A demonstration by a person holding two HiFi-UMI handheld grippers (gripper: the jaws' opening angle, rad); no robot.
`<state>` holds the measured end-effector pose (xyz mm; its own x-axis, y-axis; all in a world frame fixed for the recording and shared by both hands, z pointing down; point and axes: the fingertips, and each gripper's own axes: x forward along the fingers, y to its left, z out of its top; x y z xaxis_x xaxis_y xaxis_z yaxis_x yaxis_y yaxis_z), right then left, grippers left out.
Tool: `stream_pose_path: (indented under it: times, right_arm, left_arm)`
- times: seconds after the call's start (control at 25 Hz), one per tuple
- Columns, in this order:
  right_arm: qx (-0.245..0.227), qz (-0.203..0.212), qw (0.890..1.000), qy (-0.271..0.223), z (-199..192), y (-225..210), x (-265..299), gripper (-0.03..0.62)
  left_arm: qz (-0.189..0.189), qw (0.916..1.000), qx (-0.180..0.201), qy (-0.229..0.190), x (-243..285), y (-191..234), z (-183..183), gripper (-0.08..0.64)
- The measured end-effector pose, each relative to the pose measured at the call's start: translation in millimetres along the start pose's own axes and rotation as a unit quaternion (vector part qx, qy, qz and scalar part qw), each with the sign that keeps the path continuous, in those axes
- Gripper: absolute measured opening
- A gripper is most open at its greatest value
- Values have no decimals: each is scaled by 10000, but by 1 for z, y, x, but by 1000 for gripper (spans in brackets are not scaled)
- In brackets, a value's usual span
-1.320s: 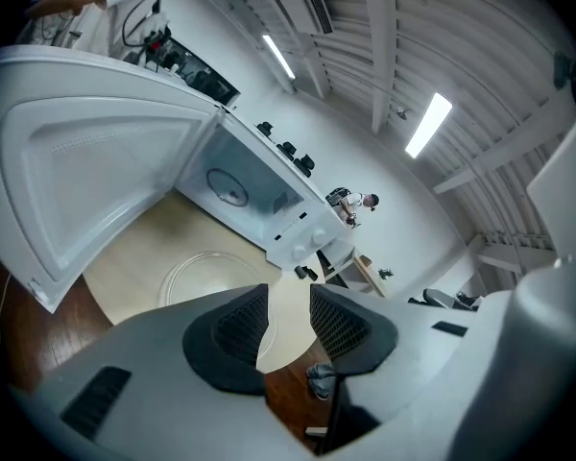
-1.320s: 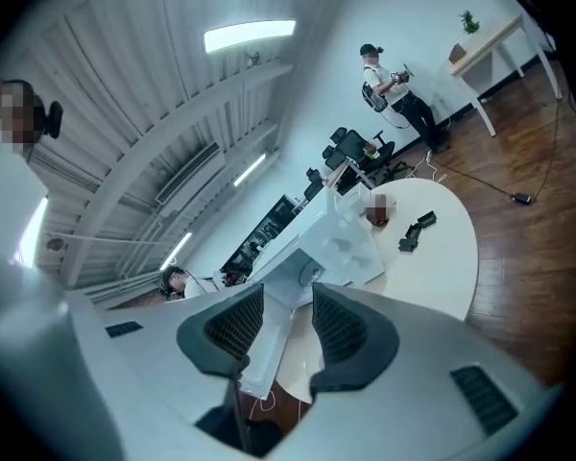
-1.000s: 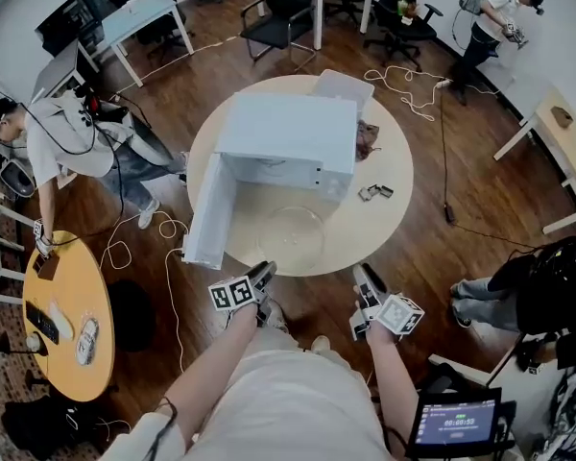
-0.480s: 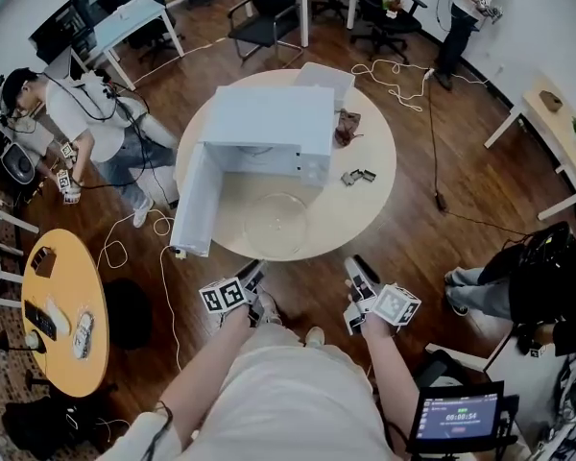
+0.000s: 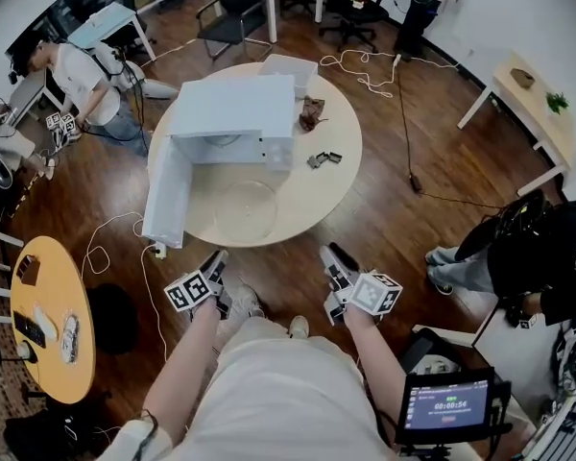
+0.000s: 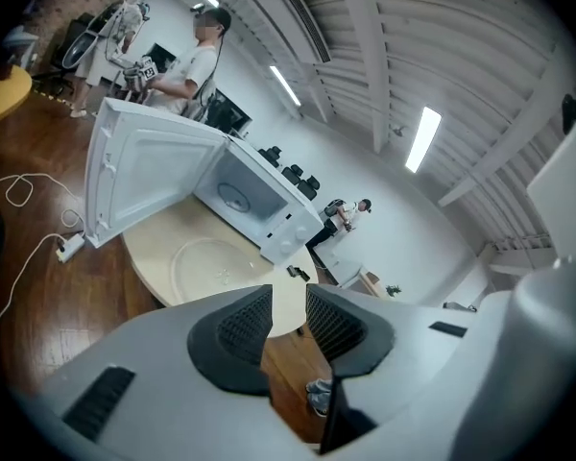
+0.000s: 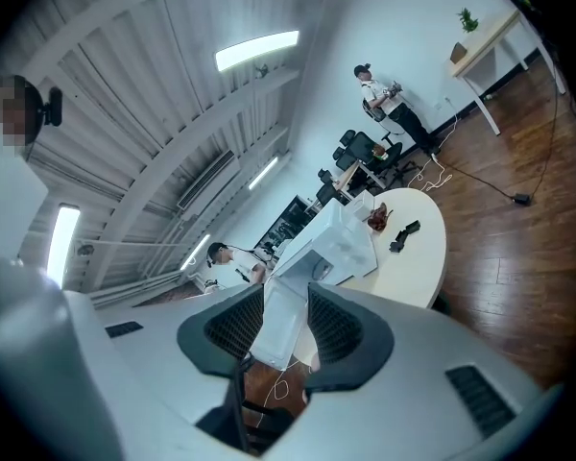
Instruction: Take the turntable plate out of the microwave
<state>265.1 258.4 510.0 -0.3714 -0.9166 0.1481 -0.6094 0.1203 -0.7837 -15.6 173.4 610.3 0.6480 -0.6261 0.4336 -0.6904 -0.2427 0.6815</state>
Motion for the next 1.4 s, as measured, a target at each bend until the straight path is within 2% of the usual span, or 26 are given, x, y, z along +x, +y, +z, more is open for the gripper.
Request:
stream_pose_path:
  times: [0.32,0.56,0.88,1.04,1.2,1.28,1.4]
  right_arm:
    - [-15,74,9999,-95,-4,9,-32,143]
    - [0,102,9999,-139,-17,8,-40,143]
    - [-399,-411,9972,-471,-19,-8,-54,143]
    - [-425,-560,9966,-421,-25,-20,-54,143]
    - [-589,-745,9950,-292,-29,-37,-42,143]
    - [-628,-676,9953,-281,-27,-35,-35,143]
    - [-488,-339,9969,-518,-16,-22,-31,143]
  left_arm:
    - [34,9993,-99,-372,-34,-8,-1,120]
    - [-89,9995,138,-280,-48,-19,-21,120]
    - [-144,9990,386,-145,-81,-44,-43,120]
    - [-82,9989,384,-251,-103,-47,-44,120]
    - [114,9984,305,-468,-118,-32,-38,120]
    - [228,9980,262,-528,-125,-23,-38,120]
    - [379,9976,243,-528,-130,-11,-39,120]
